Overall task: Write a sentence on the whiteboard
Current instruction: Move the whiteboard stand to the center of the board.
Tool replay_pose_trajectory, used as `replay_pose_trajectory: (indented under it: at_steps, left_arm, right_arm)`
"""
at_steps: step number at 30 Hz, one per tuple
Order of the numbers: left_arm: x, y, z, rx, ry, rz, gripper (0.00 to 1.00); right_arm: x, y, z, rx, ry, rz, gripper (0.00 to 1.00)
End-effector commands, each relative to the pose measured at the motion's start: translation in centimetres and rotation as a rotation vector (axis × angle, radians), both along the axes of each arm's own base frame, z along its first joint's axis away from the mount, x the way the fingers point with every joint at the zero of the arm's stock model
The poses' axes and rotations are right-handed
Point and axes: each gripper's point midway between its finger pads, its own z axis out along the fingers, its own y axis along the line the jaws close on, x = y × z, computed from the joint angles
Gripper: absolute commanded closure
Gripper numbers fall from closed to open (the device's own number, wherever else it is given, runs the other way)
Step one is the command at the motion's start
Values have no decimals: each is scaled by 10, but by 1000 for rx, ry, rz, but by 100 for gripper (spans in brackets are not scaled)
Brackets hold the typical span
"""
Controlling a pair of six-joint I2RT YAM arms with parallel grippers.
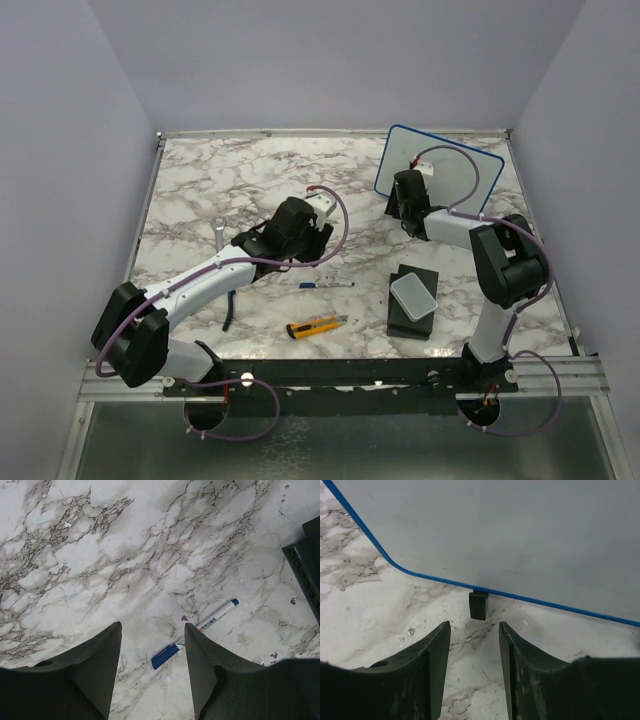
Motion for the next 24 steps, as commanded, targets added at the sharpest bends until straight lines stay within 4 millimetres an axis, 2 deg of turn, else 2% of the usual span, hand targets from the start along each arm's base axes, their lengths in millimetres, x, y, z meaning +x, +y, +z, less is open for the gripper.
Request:
replay_pose_trajectory:
  at_steps: [1,14,24]
  left_arm:
    - [-4,-1,5,-40,-1,-9,44]
    - [-3,1,5,-44,2,-7,44]
    - [-2,1,0,-36,12,-7,44]
  right_arm:
    - [9,-8,-9,-55,14,-65,53]
    - [26,-7,-25,-99,27,-75,61]
    - [28,-9,-34,-112,26,-86,71]
